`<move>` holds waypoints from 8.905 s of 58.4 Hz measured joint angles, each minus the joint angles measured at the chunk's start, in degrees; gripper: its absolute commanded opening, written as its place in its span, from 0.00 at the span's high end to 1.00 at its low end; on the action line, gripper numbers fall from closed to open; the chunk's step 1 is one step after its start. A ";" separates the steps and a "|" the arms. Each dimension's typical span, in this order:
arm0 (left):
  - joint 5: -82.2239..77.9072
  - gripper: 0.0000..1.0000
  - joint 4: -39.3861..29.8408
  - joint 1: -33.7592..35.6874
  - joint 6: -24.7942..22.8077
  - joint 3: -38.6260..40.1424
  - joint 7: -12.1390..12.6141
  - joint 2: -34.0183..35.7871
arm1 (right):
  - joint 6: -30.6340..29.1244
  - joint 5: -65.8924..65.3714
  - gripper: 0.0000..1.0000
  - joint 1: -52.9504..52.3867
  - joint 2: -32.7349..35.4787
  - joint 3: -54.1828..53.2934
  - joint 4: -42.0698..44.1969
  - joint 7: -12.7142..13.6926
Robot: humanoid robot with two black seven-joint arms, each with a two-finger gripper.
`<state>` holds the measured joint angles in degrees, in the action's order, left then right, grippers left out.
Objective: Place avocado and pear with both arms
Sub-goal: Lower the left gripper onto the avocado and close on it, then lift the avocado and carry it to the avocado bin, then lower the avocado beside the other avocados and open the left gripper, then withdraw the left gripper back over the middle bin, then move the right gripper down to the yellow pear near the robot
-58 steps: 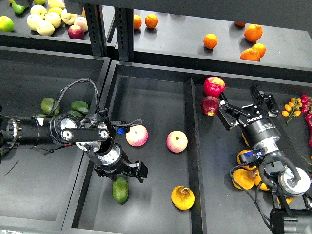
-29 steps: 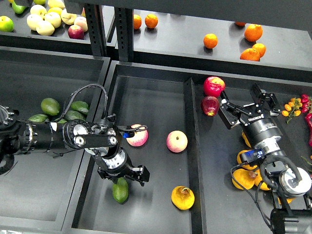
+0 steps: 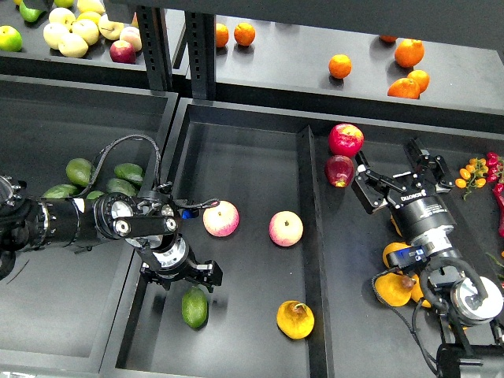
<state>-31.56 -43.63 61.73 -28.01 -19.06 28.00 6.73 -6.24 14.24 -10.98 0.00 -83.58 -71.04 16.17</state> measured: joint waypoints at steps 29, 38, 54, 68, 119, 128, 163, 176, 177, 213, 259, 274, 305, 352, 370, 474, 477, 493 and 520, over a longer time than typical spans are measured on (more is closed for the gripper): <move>0.08 0.01 1.71 -2.97 0.00 1.07 0.00 -1.28 | -0.06 0.00 0.00 0.53 0.00 0.04 -0.06 0.00; 0.03 0.01 2.66 -3.48 0.02 1.32 0.00 -2.02 | -0.09 0.00 0.00 0.60 0.00 0.08 -0.07 0.00; 0.00 0.03 3.12 -4.68 0.02 2.49 0.00 -3.77 | -0.11 0.05 0.00 0.80 0.00 0.08 -0.16 0.00; 0.07 0.11 2.95 -4.98 0.03 3.16 0.00 -4.35 | -1.07 0.04 0.00 1.40 0.00 0.24 -0.16 0.02; 0.46 0.82 2.72 -8.73 0.00 12.45 0.00 -1.84 | -2.31 0.17 0.00 2.53 0.00 0.88 -0.51 0.10; 0.50 0.82 2.09 -8.68 0.00 14.27 0.00 -0.67 | -2.36 0.15 0.00 2.63 0.00 0.95 -0.51 0.10; 5.23 0.81 2.66 -1.24 0.02 28.07 0.00 14.84 | -3.08 0.35 0.00 4.12 0.00 -0.31 -2.83 0.11; 5.65 0.80 4.30 -1.14 0.01 30.14 0.01 20.26 | -3.67 0.35 0.00 2.82 0.00 -3.42 -2.91 0.10; 5.67 0.80 4.46 -1.14 0.01 30.17 0.01 20.52 | -3.68 0.35 0.00 2.73 0.00 -3.70 -2.91 0.10; 7.39 0.77 11.01 -6.83 0.01 30.04 -0.01 23.77 | -3.69 0.62 0.00 1.93 0.00 -8.96 -3.05 0.17; 7.25 0.51 16.25 -11.86 0.01 30.14 -0.01 19.00 | -3.69 0.62 0.00 2.27 0.00 -8.78 -3.35 0.18; 7.28 0.49 16.86 -13.18 0.02 30.04 0.00 18.10 | -3.77 0.66 0.00 2.63 0.00 -8.71 -3.46 0.24; 7.13 0.14 16.97 -13.91 0.01 30.25 0.00 17.46 | -3.78 0.79 0.00 2.90 0.00 -8.32 -3.50 0.27; 18.15 0.01 6.51 -11.99 -0.01 50.46 0.01 22.72 | -3.86 0.79 0.00 4.26 0.00 -7.39 -3.36 0.56; 32.37 0.01 3.05 -16.26 -0.01 64.60 0.01 19.68 | -7.74 0.79 0.00 7.61 0.00 -5.56 -2.95 0.91; 40.45 0.01 -19.33 -60.54 0.01 101.42 0.01 -6.74 | -21.77 -23.05 0.00 -12.79 31.00 41.20 14.53 11.83; 40.74 0.01 -19.49 -60.72 0.01 101.42 0.00 -6.74 | -21.77 -23.50 0.00 -13.97 30.17 42.56 15.44 11.83; 40.97 0.01 -22.07 -60.93 0.01 100.12 0.00 -6.74 | -21.77 -24.19 0.00 -15.77 23.99 46.08 19.94 11.83; 40.97 0.01 -26.09 -63.32 0.01 96.51 0.00 -6.73 | -21.76 -24.27 0.06 -20.85 13.97 53.91 30.74 11.83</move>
<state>9.41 -69.72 -1.60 -28.00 77.44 28.00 0.00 -28.00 -10.03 -31.84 13.97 -29.67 -40.30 28.00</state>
